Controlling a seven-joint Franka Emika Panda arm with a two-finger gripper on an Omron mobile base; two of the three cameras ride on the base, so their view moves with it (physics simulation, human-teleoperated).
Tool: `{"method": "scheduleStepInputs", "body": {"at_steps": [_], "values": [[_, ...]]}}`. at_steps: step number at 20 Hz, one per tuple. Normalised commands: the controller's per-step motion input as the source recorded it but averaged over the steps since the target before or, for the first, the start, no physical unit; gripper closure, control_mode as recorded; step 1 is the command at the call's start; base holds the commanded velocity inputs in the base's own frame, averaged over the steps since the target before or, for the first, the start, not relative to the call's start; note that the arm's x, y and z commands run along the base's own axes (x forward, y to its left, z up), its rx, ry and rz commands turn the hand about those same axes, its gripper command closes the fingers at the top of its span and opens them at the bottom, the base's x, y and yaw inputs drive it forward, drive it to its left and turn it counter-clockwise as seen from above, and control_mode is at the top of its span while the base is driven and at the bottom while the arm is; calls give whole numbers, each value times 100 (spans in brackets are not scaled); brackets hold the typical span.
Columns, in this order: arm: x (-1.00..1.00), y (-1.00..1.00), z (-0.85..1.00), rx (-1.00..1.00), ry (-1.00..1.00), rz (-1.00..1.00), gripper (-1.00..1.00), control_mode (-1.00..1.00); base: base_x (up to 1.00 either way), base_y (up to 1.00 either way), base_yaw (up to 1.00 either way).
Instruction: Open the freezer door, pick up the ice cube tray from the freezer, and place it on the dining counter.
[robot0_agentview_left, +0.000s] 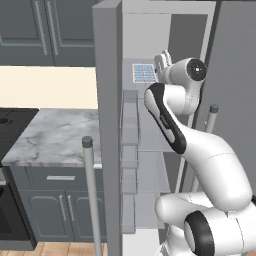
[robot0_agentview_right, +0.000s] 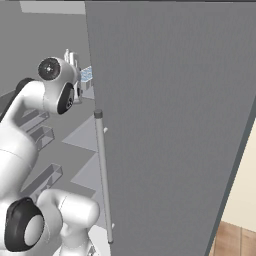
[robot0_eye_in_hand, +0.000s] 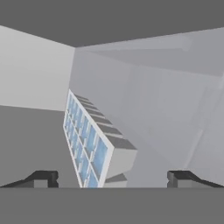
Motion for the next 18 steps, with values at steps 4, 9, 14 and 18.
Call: {"method": "scheduleStepInputs", "body": {"at_steps": [4, 9, 14, 18], "values": [[11, 7, -8, 0, 0, 0, -100, -100, 0, 0, 0], [11, 11, -4, 0, 0, 0, -100, -100, 0, 0, 0], [18, 2, 0, 0, 0, 0, -100, -100, 0, 0, 0], [28, 0, 0, 0, 0, 0, -100, -100, 0, 0, 0]]}}
